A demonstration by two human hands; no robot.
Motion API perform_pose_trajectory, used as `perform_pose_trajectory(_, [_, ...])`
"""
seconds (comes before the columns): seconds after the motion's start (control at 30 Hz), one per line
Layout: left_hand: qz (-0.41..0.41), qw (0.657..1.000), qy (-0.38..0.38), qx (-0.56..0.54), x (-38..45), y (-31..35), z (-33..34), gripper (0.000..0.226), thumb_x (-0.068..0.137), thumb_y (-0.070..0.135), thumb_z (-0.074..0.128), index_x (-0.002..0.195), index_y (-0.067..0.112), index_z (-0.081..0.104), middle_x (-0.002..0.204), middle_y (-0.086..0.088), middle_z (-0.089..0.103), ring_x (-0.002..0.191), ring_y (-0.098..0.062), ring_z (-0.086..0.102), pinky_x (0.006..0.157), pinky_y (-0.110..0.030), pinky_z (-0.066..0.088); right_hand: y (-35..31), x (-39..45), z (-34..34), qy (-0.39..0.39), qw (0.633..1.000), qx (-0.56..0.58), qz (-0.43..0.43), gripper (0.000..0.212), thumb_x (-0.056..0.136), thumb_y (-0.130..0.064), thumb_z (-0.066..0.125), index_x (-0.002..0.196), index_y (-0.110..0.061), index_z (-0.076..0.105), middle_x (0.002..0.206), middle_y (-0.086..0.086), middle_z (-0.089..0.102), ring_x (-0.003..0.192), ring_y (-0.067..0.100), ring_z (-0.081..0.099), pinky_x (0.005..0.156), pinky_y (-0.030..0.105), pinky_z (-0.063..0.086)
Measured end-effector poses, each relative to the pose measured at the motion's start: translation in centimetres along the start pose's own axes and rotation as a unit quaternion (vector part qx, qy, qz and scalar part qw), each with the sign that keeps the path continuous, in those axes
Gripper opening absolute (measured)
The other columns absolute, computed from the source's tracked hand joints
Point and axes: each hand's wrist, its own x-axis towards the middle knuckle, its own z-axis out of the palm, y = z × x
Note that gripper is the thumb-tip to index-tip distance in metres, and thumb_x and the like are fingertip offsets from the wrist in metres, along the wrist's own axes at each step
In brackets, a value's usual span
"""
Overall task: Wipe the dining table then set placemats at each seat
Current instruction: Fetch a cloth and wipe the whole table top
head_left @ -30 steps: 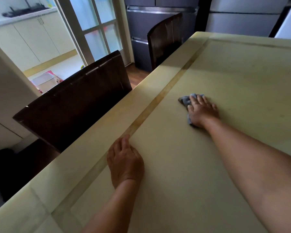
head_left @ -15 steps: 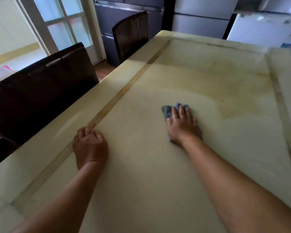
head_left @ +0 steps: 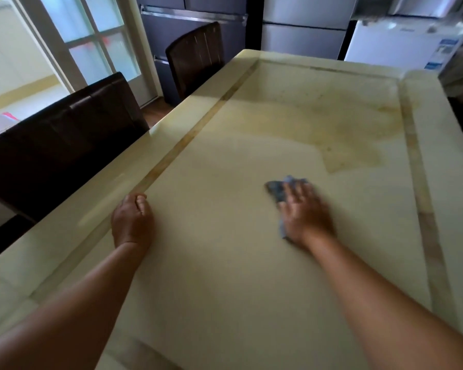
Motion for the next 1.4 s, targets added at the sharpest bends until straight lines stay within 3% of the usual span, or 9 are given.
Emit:
perform_pose_trajectory(0.13, [-0.011, 1.000, -0.006, -0.008, -2.9, -0.4, -1.1, 0.028, 0.094, 0.017, 0.038, 0.109, 0.009, 0.060, 0.113, -0.020, 0.063, 0.104, -0.036, 0.055, 0.086, -0.041, 0.044, 6.3, -0.7, -1.8, 0.029, 0.992, 0.000, 0.121, 0.056, 0.097, -0.041, 0.023, 0.150, -0.025, 0.013, 0.160, 0.003, 0.006, 0.146, 0.021, 0.005, 0.116, 0.043, 0.009])
perform_pose_trajectory(0.23, [0.000, 1.000, 0.003, -0.017, -6.3, -1.4, -2.5, 0.036, 0.088, 0.026, 0.034, 0.107, 0.010, 0.060, 0.110, -0.017, 0.063, 0.103, -0.033, 0.055, 0.089, -0.042, 0.044, 3.5, -1.8, -1.1, 0.011, 0.992, 0.002, 0.128, 0.057, 0.097, -0.042, 0.022, 0.150, -0.024, 0.011, 0.160, 0.001, 0.001, 0.146, 0.020, -0.002, 0.117, 0.042, 0.006])
perform_pose_trajectory(0.4, [-0.050, 0.997, 0.050, 0.007, -11.3, -3.1, -5.4, 0.039, 0.084, 0.027, 0.033, 0.107, 0.010, 0.061, 0.109, -0.016, 0.064, 0.102, -0.031, 0.055, 0.089, -0.039, 0.042, -9.2, -10.0, 3.3, -0.035, 0.987, -0.006, -0.155, 0.060, 0.098, -0.041, 0.025, 0.150, -0.026, 0.000, 0.159, 0.000, -0.008, 0.146, 0.019, -0.008, 0.116, 0.041, -0.005])
perform_pose_trajectory(0.57, [-0.115, 0.985, 0.090, 0.090, -16.3, -5.2, -8.4, 0.028, 0.092, 0.017, 0.040, 0.110, 0.011, 0.060, 0.111, -0.018, 0.063, 0.105, -0.034, 0.054, 0.094, -0.042, 0.038, -16.2, -21.7, 5.7, -0.145, 0.897, 0.012, -0.417, 0.059, 0.098, -0.037, 0.023, 0.150, -0.025, -0.002, 0.151, -0.006, -0.024, 0.144, 0.018, -0.020, 0.102, 0.036, -0.030])
perform_pose_trajectory(0.67, [-0.148, 0.975, 0.113, 0.120, -18.9, -5.9, -9.7, 0.036, 0.088, 0.024, 0.033, 0.110, 0.012, 0.060, 0.115, -0.017, 0.061, 0.110, -0.034, 0.051, 0.097, -0.041, 0.034, -15.4, -21.5, 5.0, -0.177, 0.865, 0.008, -0.469, 0.057, 0.098, -0.039, 0.025, 0.150, -0.030, 0.003, 0.157, -0.009, -0.012, 0.145, 0.011, -0.015, 0.111, 0.033, -0.019])
perform_pose_trajectory(0.83, [-0.185, 0.961, 0.171, 0.117, -20.2, -6.7, -10.9, 0.049, 0.082, 0.028, 0.028, 0.116, 0.008, 0.057, 0.134, -0.015, 0.050, 0.127, -0.032, 0.042, 0.108, -0.042, 0.028, -11.3, -10.0, 2.3, -0.146, 0.921, -0.028, -0.360, 0.055, 0.099, -0.037, 0.023, 0.150, -0.030, 0.001, 0.159, -0.009, -0.011, 0.145, 0.010, -0.011, 0.116, 0.036, 0.000])
perform_pose_trajectory(1.1, [-0.197, 0.955, 0.185, 0.120, -19.5, -7.4, -9.9, 0.056, 0.081, 0.033, 0.026, 0.128, 0.014, 0.048, 0.141, -0.007, 0.047, 0.132, -0.024, 0.039, 0.112, -0.043, 0.020, -15.8, 1.4, 2.7, -0.120, 0.983, -0.043, -0.135, 0.055, 0.099, -0.044, 0.014, 0.150, -0.031, -0.001, 0.159, -0.006, -0.014, 0.145, 0.019, -0.013, 0.116, 0.042, -0.005])
perform_pose_trajectory(1.23, [-0.201, 0.956, 0.174, 0.126, -19.3, -7.6, -9.7, 0.056, 0.082, 0.035, 0.024, 0.130, 0.018, 0.046, 0.142, -0.002, 0.045, 0.133, -0.019, 0.036, 0.113, -0.039, 0.015, -23.9, -2.4, 5.3, -0.130, 0.951, -0.048, -0.276, 0.056, 0.098, -0.047, 0.010, 0.149, -0.031, -0.004, 0.158, -0.004, -0.017, 0.145, 0.020, -0.017, 0.115, 0.044, -0.005])
perform_pose_trajectory(1.4, [-0.179, 0.955, 0.222, 0.087, -19.6, -7.6, -10.2, 0.058, 0.082, 0.033, 0.029, 0.132, 0.010, 0.043, 0.143, -0.010, 0.043, 0.131, -0.026, 0.039, 0.110, -0.043, 0.025, -29.7, -15.2, 8.6, -0.172, 0.839, -0.039, -0.514, 0.056, 0.097, -0.046, 0.015, 0.149, -0.032, -0.002, 0.158, -0.009, -0.014, 0.144, 0.015, -0.017, 0.114, 0.040, -0.007])
